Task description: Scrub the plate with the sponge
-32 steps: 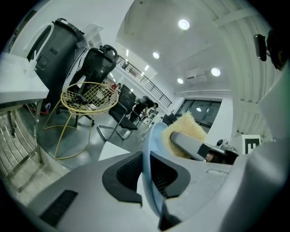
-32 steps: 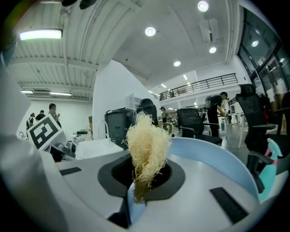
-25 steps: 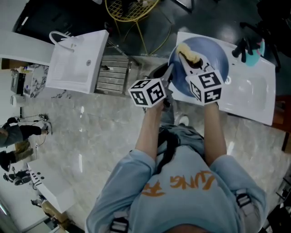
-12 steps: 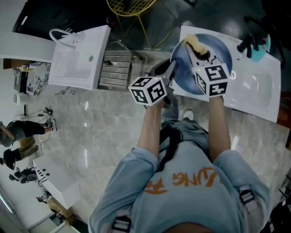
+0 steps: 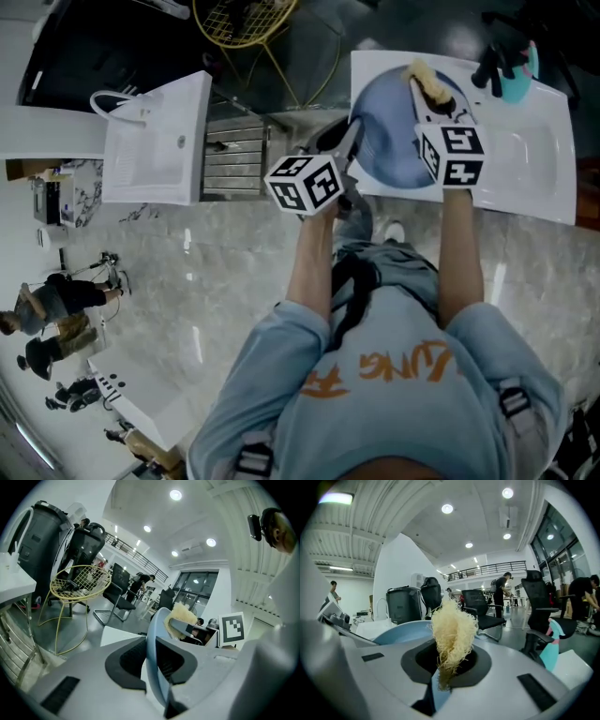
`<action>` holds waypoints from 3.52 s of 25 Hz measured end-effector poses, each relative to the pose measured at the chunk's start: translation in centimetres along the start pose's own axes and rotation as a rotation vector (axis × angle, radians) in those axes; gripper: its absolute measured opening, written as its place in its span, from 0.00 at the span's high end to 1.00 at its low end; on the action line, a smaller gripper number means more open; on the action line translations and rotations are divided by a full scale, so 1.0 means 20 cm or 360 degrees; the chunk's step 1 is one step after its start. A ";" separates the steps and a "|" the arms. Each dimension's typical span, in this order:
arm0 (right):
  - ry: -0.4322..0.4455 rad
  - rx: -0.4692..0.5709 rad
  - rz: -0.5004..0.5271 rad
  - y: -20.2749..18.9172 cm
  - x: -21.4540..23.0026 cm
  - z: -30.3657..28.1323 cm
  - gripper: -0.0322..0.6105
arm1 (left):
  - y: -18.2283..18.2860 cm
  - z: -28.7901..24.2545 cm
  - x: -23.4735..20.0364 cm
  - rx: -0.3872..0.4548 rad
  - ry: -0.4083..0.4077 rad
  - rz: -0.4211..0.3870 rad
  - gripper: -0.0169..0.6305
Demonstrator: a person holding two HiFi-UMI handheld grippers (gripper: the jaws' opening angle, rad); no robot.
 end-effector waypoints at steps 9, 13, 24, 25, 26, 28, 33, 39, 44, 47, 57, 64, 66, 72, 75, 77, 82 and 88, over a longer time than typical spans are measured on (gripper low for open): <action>-0.0347 -0.0108 -0.0056 -0.10 0.29 0.18 0.90 | -0.02 -0.07 0.06 -0.0026 -0.0046 0.0010 0.91; -0.0419 -0.0197 -0.0103 -0.18 0.35 0.25 0.90 | -0.06 -0.09 0.05 -0.0037 -0.0034 0.0032 0.90; 0.0183 -0.0062 -0.0112 -0.05 -0.11 0.12 0.90 | -0.09 -0.03 -0.02 -0.0014 0.0074 0.0089 0.90; 0.0246 -0.0071 -0.0100 -0.06 -0.17 0.10 0.90 | -0.09 -0.02 -0.03 -0.0007 0.0083 0.0090 0.90; 0.0306 -0.0081 -0.0092 -0.06 -0.23 0.08 0.90 | -0.09 -0.01 -0.04 0.0000 0.0093 0.0093 0.90; 0.0423 -0.0099 -0.0083 -0.08 -0.34 0.05 0.90 | -0.09 0.02 -0.06 0.0018 0.0114 0.0106 0.90; 0.0678 -0.0175 -0.0066 -0.13 -0.59 0.02 0.90 | -0.08 0.10 -0.12 0.0062 0.0160 0.0134 0.90; 0.0682 -0.0300 0.0013 -0.20 -0.65 -0.01 0.90 | -0.03 0.15 -0.15 0.0129 0.0172 0.0157 0.90; 0.0596 -0.0314 0.0005 -0.20 -0.56 -0.04 0.89 | -0.03 0.16 -0.15 0.0146 0.0158 0.0176 0.90; 0.0540 -0.0318 0.0010 -0.20 -0.51 -0.04 0.89 | -0.02 0.17 -0.16 0.0146 0.0157 0.0172 0.90; 0.0211 -0.0361 -0.0070 -0.26 -0.18 0.01 0.89 | -0.02 0.13 -0.16 0.0109 0.0124 0.0163 0.90; -0.0118 -0.0433 -0.0132 -0.33 0.13 0.15 0.90 | -0.04 0.05 -0.11 0.0083 0.0075 0.0166 0.90; -0.0199 -0.0458 -0.0154 -0.36 0.21 0.19 0.90 | -0.05 0.03 -0.10 0.0073 0.0070 0.0165 0.90; -0.0246 -0.0424 -0.0229 -0.35 0.28 0.23 0.90 | -0.10 0.00 -0.11 0.0066 0.0124 0.0229 0.90; -0.0121 -0.0297 -0.0238 -0.22 0.20 0.18 0.90 | -0.09 0.01 -0.14 0.0083 0.0167 0.0274 0.90; -0.0019 -0.0252 -0.0250 -0.16 0.11 0.14 0.90 | -0.08 0.03 -0.16 0.0102 0.0192 0.0288 0.90; 0.0294 -0.0273 -0.0205 -0.14 -0.18 0.05 0.90 | -0.05 0.05 -0.20 0.0145 0.0227 0.0308 0.90; 0.0704 -0.0515 -0.0170 -0.26 -0.48 0.01 0.90 | -0.03 0.07 -0.24 0.0187 0.0273 0.0368 0.90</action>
Point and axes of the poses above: the fingertips, and each gripper's own axes: z backward along the fingers, x to its right, y out of its top, the point moved 3 cm from there along z, backward along the fingers, and after that the axes turned 8 degrees about x, right-handed, at the moved point
